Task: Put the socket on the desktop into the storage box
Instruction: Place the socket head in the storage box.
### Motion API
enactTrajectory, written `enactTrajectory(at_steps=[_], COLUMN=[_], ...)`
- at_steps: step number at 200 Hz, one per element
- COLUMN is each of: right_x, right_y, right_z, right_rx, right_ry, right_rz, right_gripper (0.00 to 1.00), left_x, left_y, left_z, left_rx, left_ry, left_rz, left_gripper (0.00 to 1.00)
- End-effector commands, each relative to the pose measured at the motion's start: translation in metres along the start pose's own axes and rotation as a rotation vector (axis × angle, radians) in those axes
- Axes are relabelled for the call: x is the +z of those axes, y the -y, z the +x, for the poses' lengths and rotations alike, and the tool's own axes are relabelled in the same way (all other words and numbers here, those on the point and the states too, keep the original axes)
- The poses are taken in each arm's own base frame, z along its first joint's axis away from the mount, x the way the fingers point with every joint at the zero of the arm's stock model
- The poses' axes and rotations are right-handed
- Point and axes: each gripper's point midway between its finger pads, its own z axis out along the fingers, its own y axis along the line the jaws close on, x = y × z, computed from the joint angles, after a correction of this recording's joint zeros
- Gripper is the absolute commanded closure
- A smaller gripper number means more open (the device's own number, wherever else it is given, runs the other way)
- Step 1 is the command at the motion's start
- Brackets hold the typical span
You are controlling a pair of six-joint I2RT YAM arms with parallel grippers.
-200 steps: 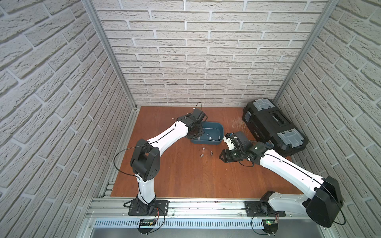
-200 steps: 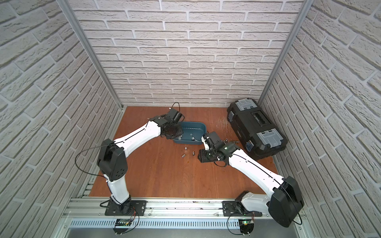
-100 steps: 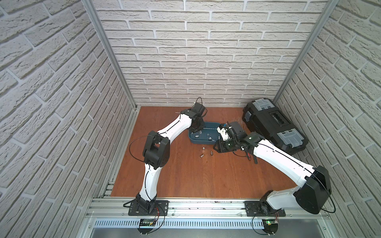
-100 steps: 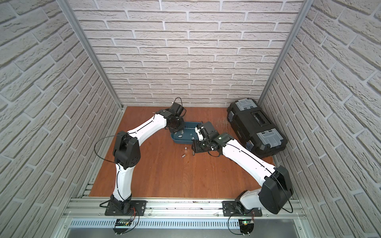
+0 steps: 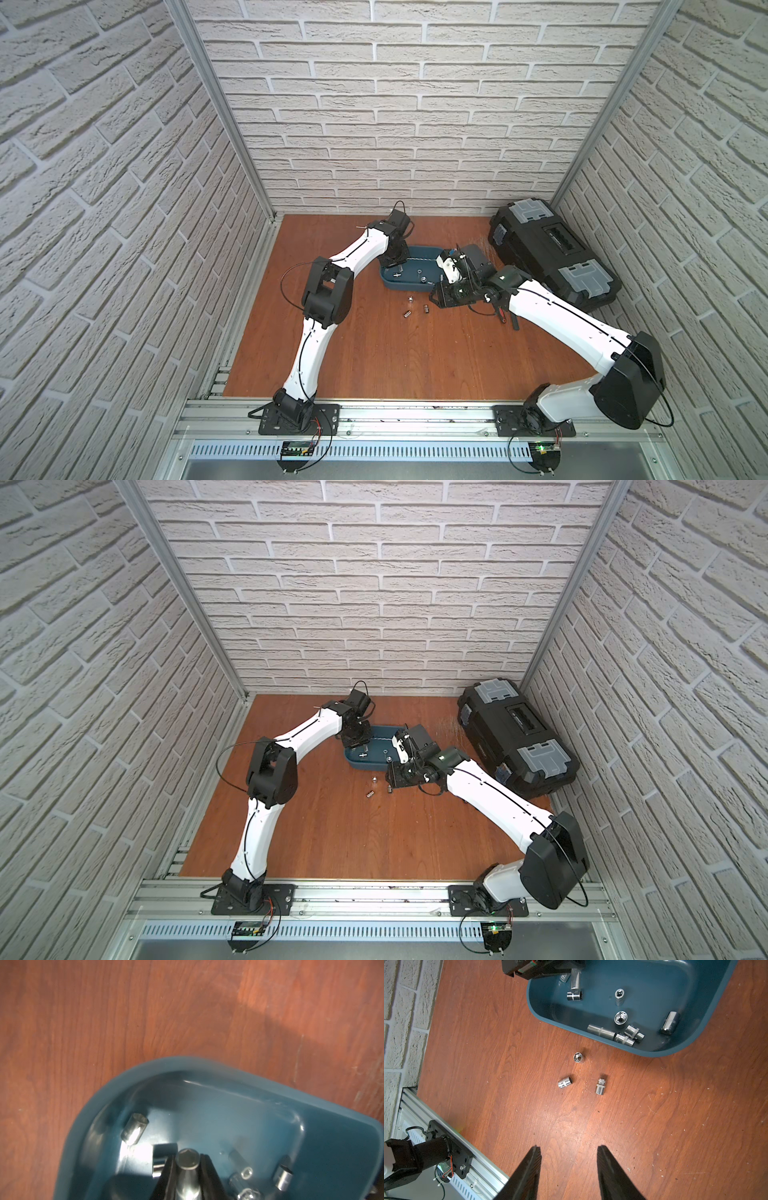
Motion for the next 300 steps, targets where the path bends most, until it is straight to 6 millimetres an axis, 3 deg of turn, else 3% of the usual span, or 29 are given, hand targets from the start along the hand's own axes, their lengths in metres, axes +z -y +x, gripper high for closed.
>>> enactTrajectory(at_steps=[1,67,147,184,219,262,300], right_x=[0.001,0.006,0.007,0.004,0.001,0.001,0.001], right_y=[-0.002,0.001,0.005,0.007,0.010,0.015,0.018], right_z=[-0.002,0.000,0.004,0.008,0.013,0.019,0.023], right_rx=[-0.016,-0.010,-0.002,0.002,0.008,0.023,0.029], right_ry=[0.018,0.010,-0.001,-0.007,-0.011,-0.028,-0.048], right_rz=[-0.009,-0.004,0.006,0.016,0.027,0.047,0.069], right_gripper=[0.50,0.50,0.50,0.50,0.50,0.49,0.49], left_x=[0.004,0.015,0.008,-0.016,-0.052,-0.092,-0.110], left_y=[-0.005,-0.017,-0.015,-0.005,0.009,0.016,0.007], left_z=[-0.001,0.002,0.001,-0.003,-0.002,0.022,0.056], left_rx=[0.015,0.010,0.013,0.043,0.093,0.126,0.148], left_ry=[-0.015,-0.030,-0.020,0.016,0.055,0.074,0.045], left_rz=[-0.020,-0.064,-0.056,-0.025,0.030,0.130,0.183], left_gripper=[0.86,0.80,0.59,0.58,0.54,0.52,0.51])
